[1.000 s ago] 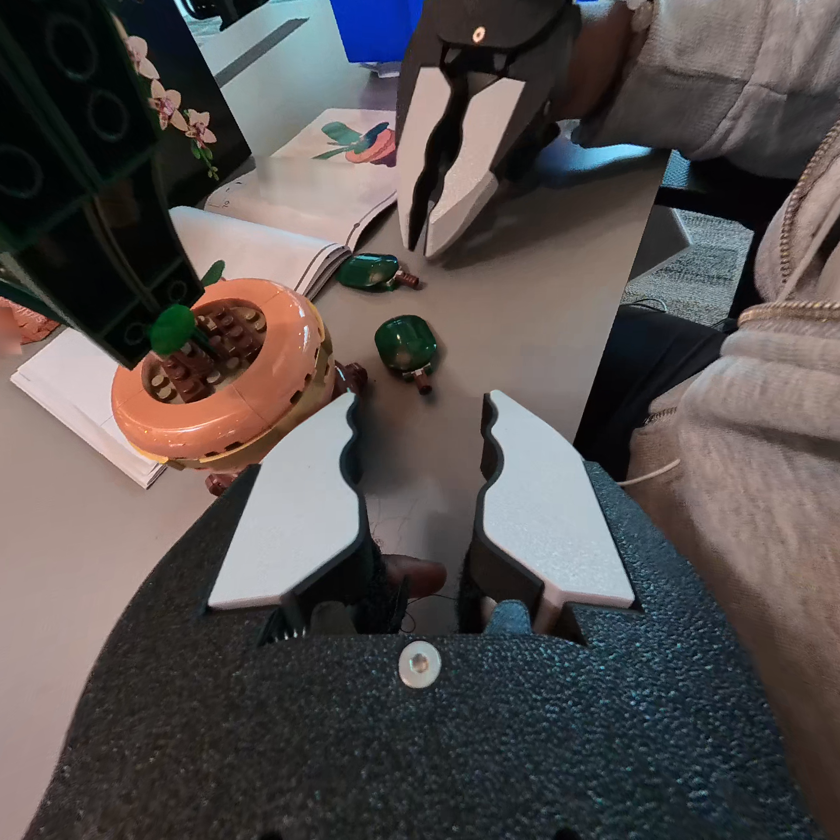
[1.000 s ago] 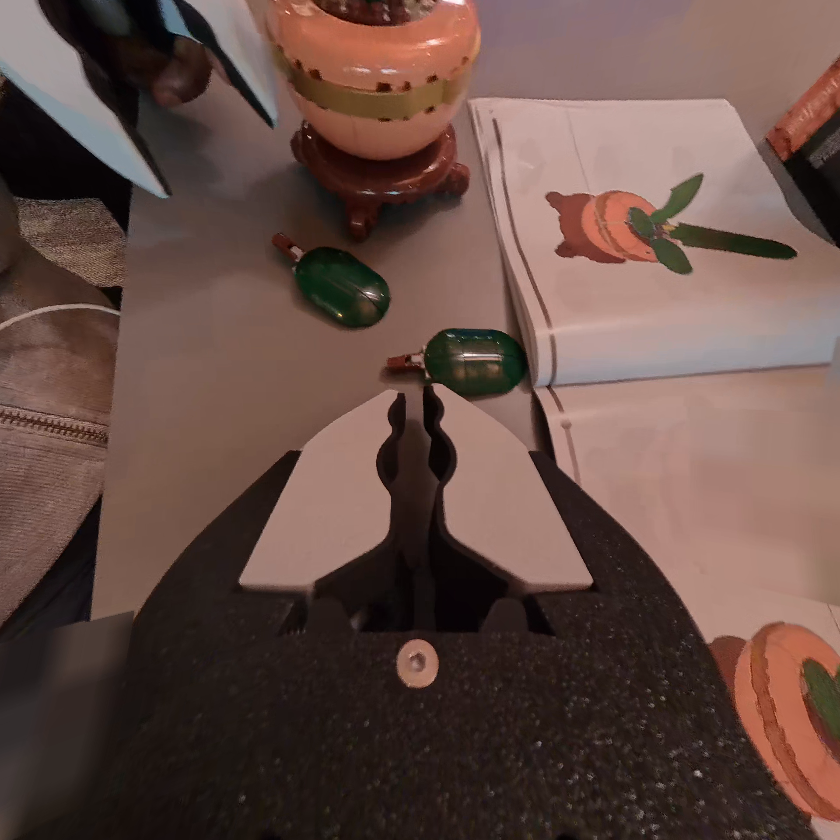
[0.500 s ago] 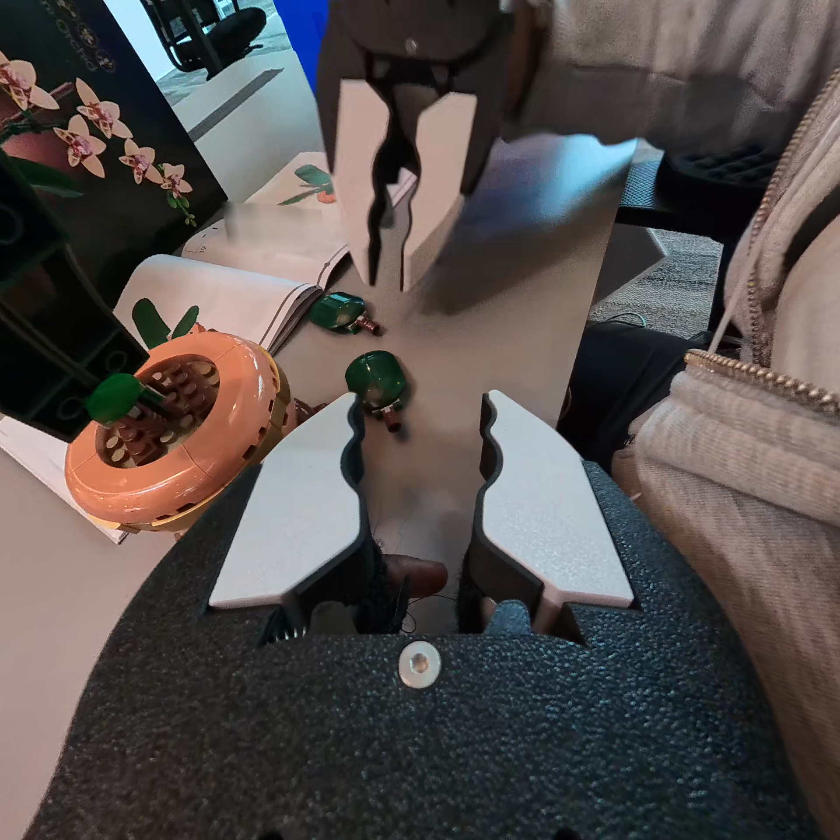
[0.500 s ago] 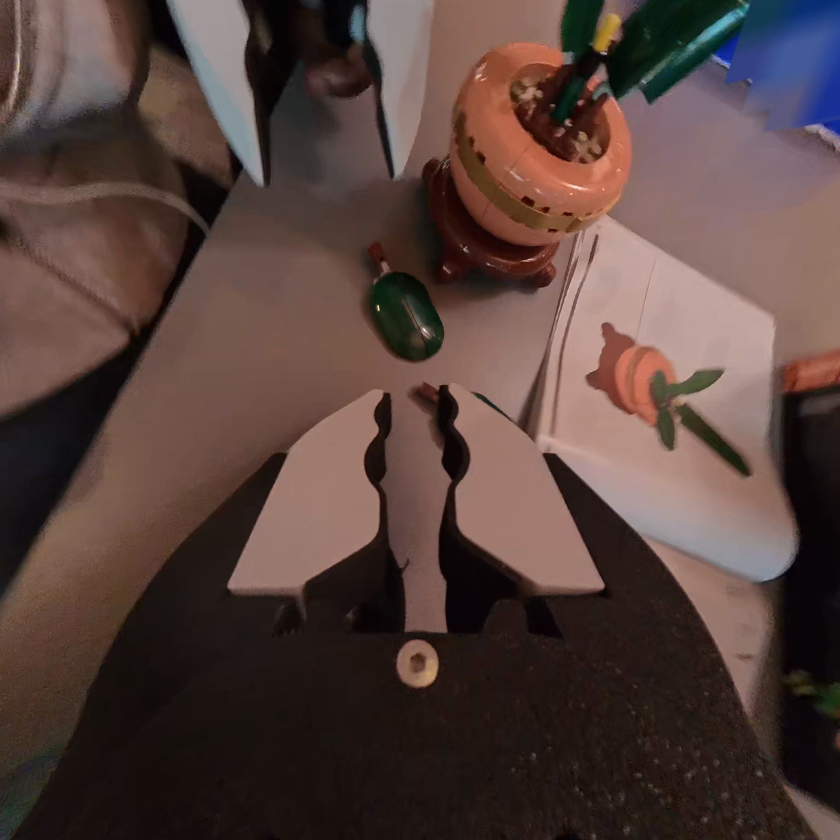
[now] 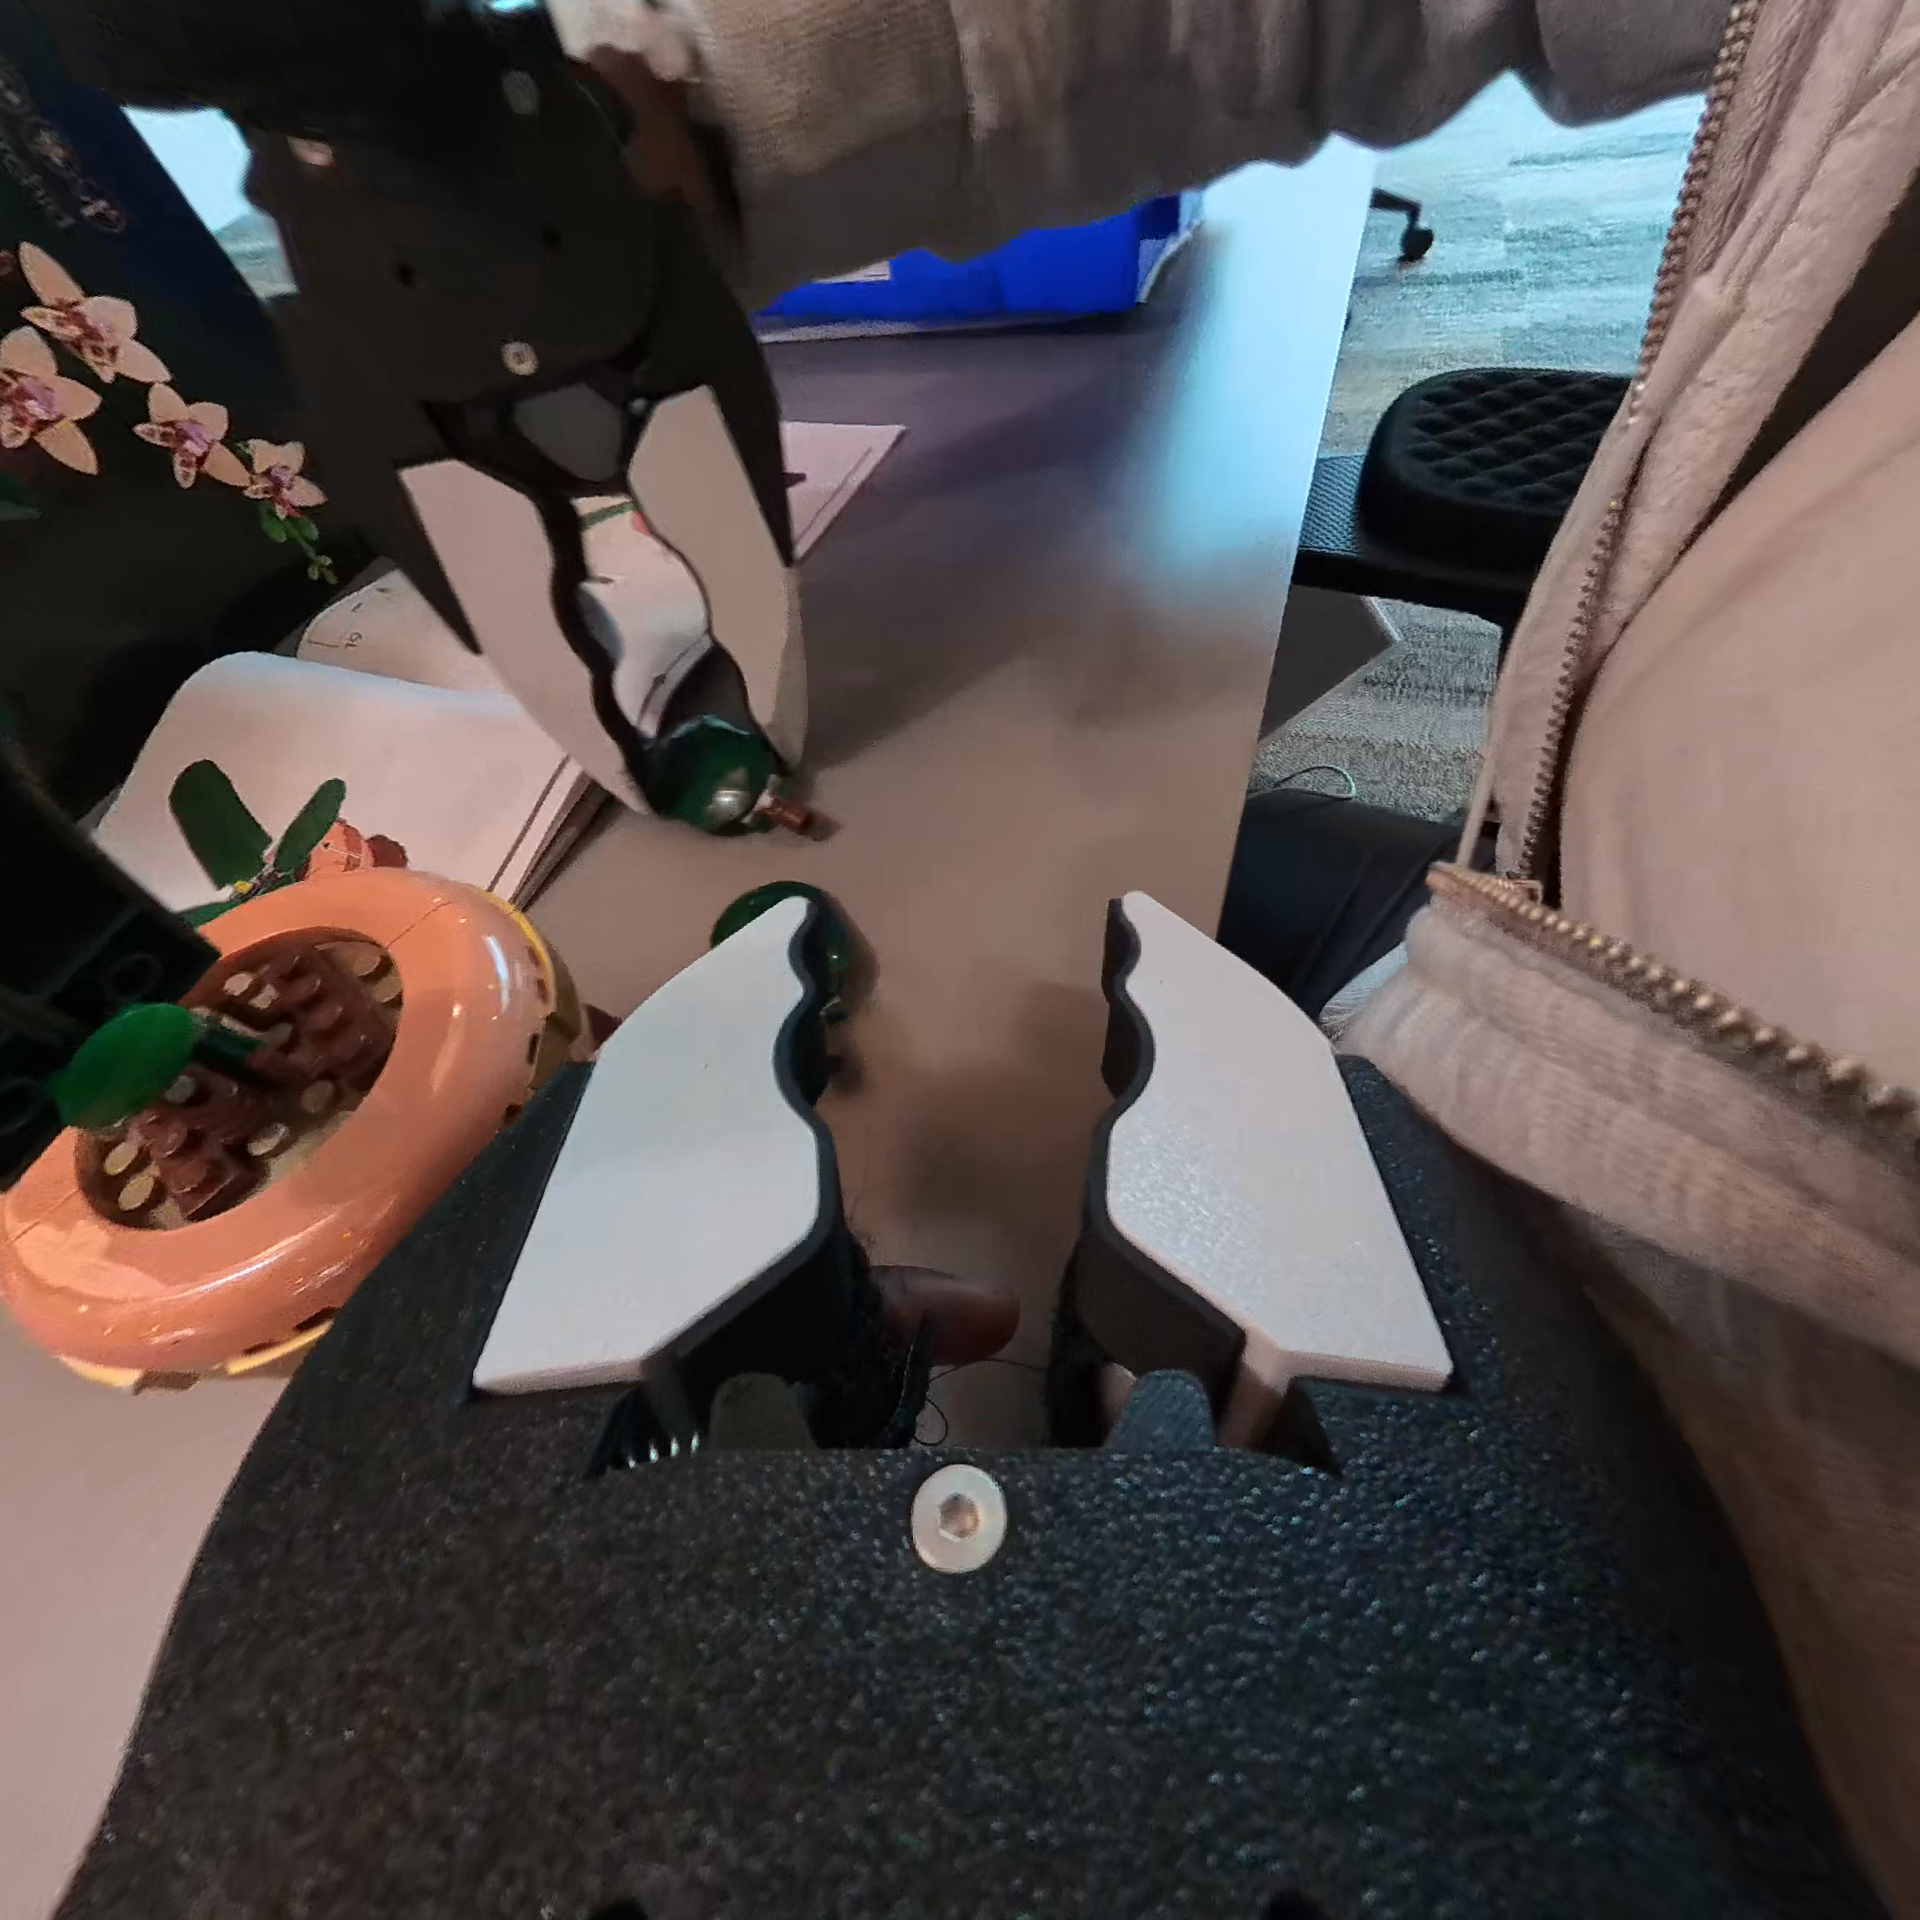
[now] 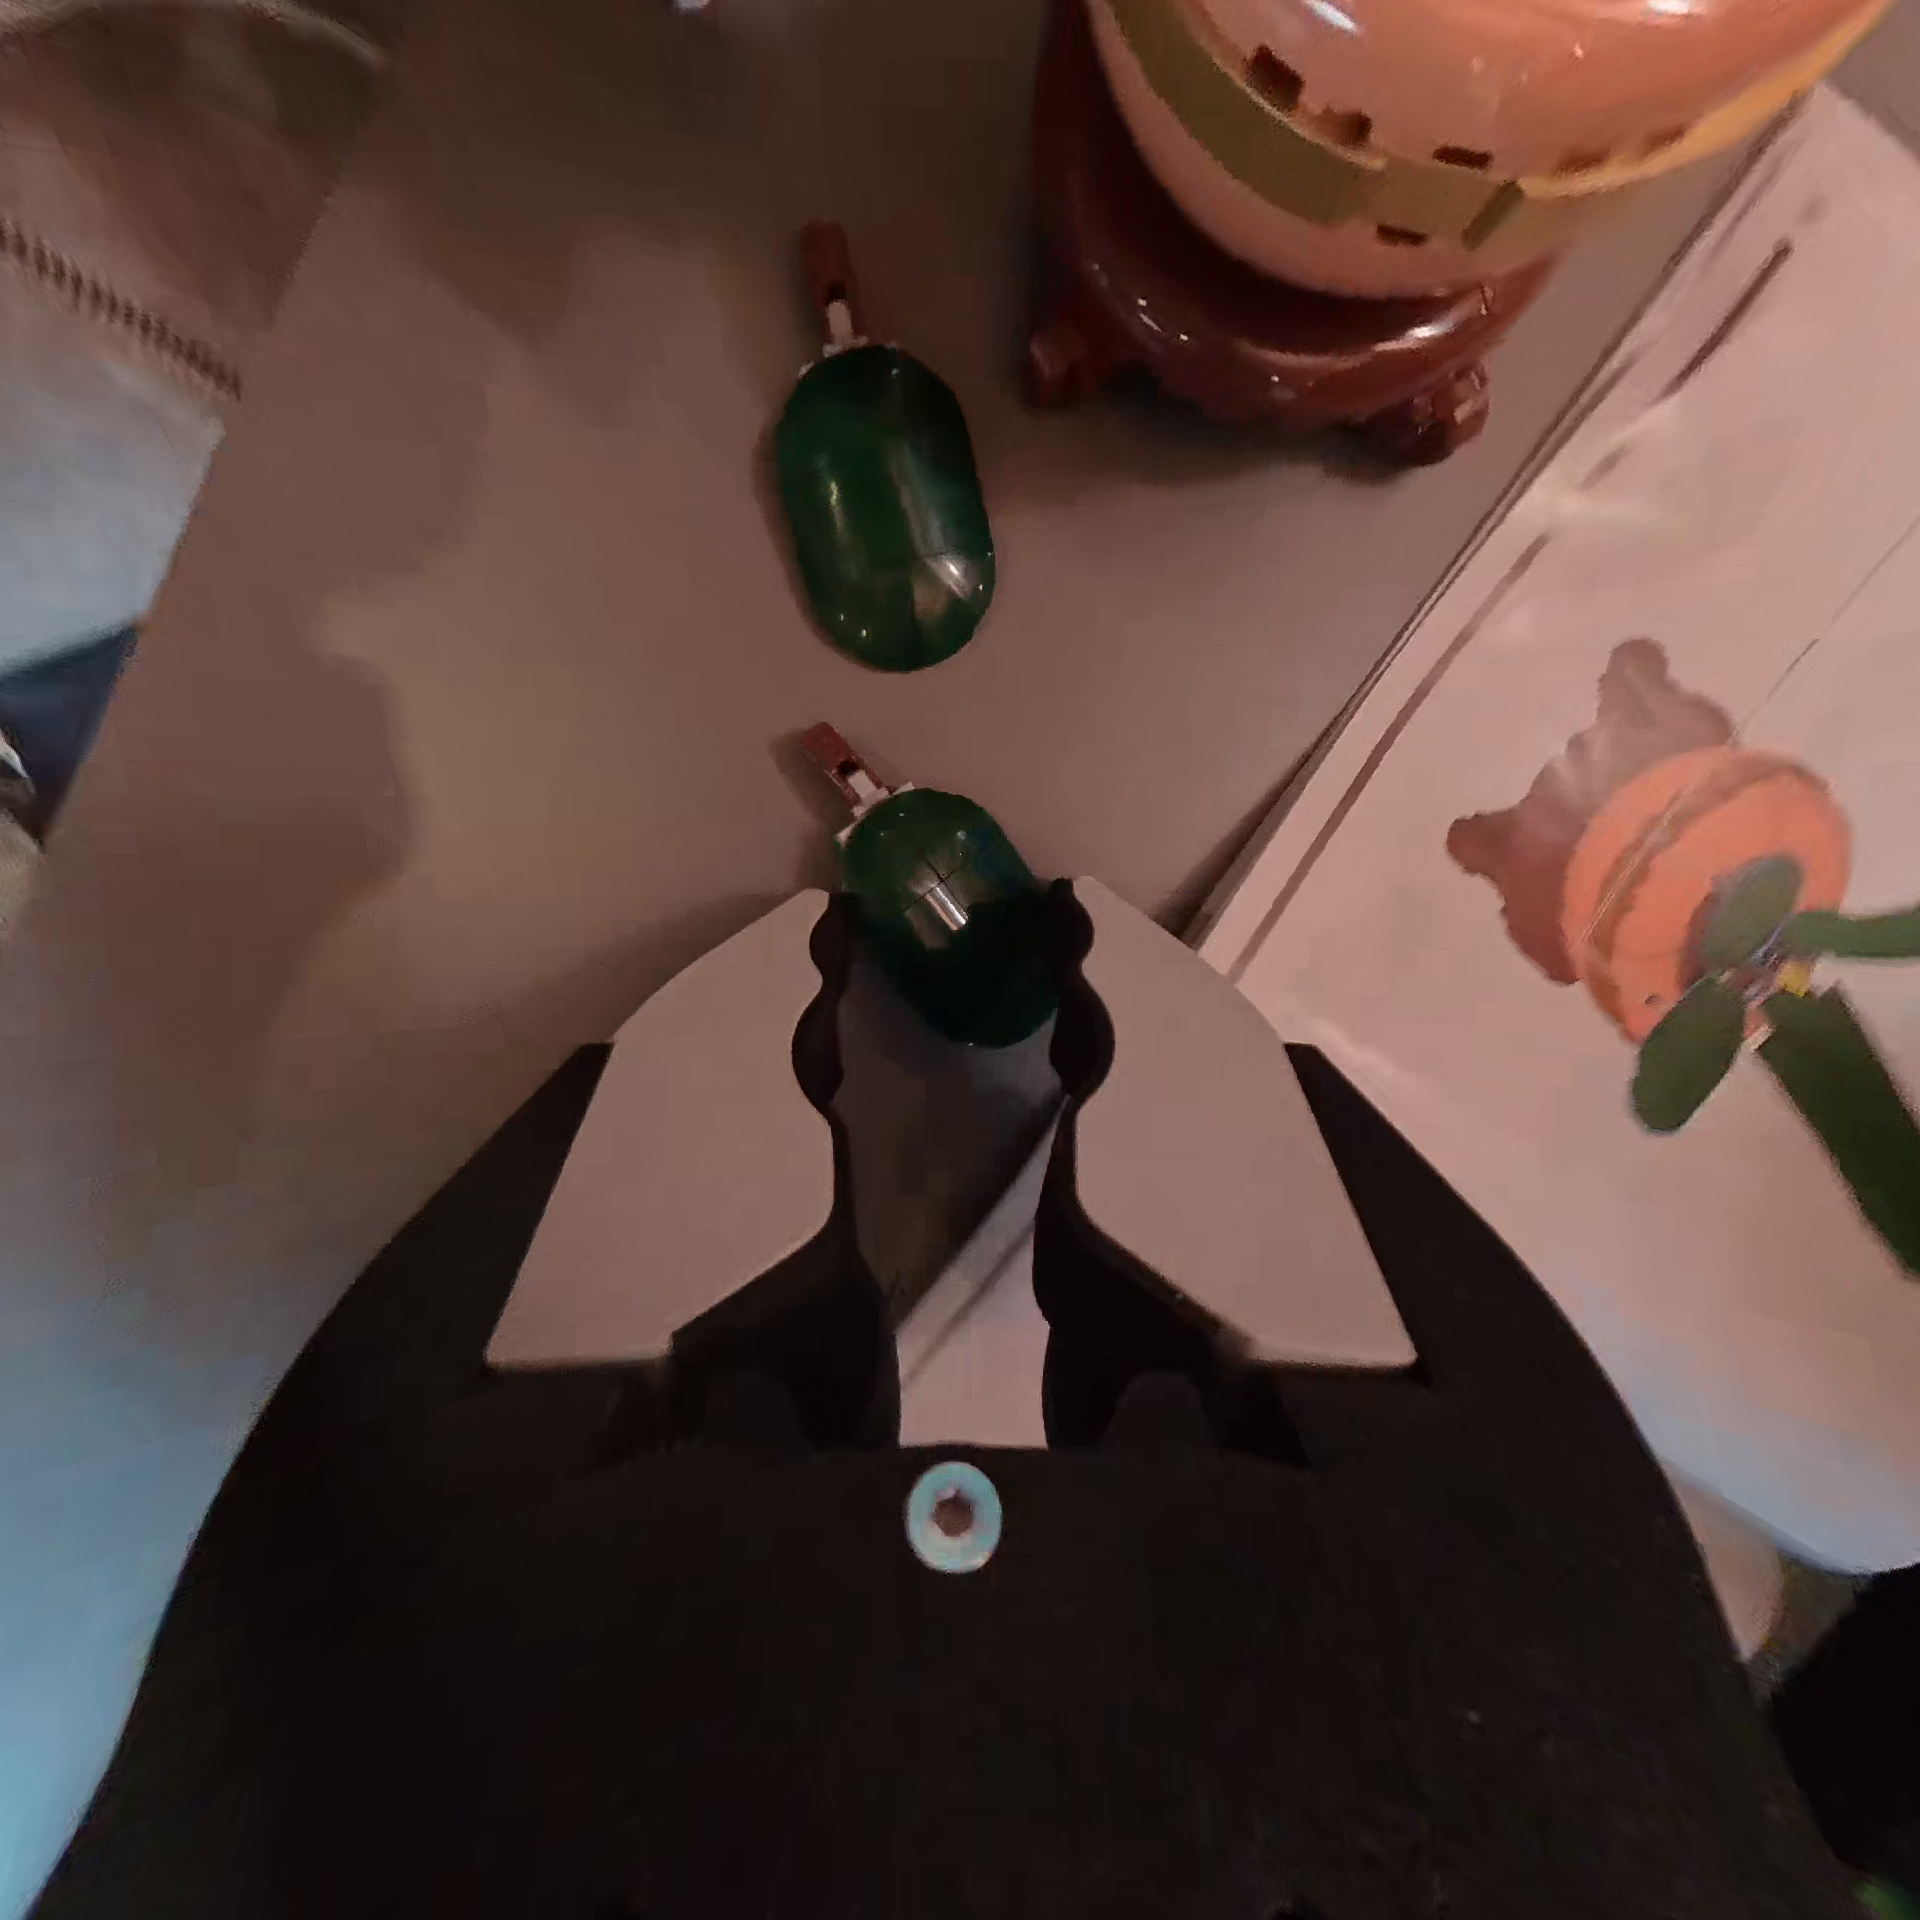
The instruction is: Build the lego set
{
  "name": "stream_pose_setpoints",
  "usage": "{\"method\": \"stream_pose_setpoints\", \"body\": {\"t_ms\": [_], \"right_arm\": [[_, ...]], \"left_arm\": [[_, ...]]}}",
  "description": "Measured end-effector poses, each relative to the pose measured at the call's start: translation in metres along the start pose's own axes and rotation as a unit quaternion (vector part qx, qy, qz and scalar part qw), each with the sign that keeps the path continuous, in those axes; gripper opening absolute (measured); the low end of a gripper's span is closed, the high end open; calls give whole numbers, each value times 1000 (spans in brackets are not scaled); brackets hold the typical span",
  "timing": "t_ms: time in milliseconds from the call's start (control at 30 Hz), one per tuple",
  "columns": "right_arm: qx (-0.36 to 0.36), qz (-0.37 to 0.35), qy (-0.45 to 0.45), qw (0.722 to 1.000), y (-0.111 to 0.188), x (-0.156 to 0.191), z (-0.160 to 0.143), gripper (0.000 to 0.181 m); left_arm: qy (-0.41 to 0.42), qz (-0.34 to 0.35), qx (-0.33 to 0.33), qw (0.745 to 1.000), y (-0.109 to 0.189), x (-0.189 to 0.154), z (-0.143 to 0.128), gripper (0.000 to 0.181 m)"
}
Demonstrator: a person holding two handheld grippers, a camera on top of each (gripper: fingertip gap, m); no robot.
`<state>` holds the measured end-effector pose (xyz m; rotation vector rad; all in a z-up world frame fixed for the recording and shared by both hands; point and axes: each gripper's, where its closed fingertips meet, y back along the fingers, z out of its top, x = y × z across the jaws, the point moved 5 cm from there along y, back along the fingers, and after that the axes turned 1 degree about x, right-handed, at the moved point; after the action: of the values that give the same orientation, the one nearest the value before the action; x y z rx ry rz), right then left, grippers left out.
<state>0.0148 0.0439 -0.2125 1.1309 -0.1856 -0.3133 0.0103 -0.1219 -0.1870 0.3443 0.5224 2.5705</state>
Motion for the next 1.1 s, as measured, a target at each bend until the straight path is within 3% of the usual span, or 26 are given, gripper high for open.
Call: {"method": "stream_pose_setpoints", "body": {"t_ms": [167, 267, 467, 600, 733, 867, 1100], "right_arm": [[-33, -81, -196, 977, -1, 25, 7, 35], [-114, -54, -268, 955, 9, 41, 15, 42], [-73, -98, -112, 986, 19, 38, -9, 43], [-86, -68, -49, 993, 6, 26, -4, 47], [-103, -23, -103, 989, -5, 25, -2, 35], [-110, -50, -146, 982, -5, 41, -1, 34], [-147, -105, -187, 966, 16, 72, 28, 33]], "left_arm": [[24, 17, -20, 999, 5, 9, -1, 50], [20, 22, -20, 999, 6, 9, -1, 50], [-3, 25, -16, 1000, 3, 3, 0, 49], [-25, 16, -11, 999, -1, -2, 6, 49], [-27, 46, 7, 999, -5, 4, 6, 47], [0, 88, 17, 996, -11, 13, 2, 36], [-19, 66, 35, 997, -29, 3, 7, 29]]}}
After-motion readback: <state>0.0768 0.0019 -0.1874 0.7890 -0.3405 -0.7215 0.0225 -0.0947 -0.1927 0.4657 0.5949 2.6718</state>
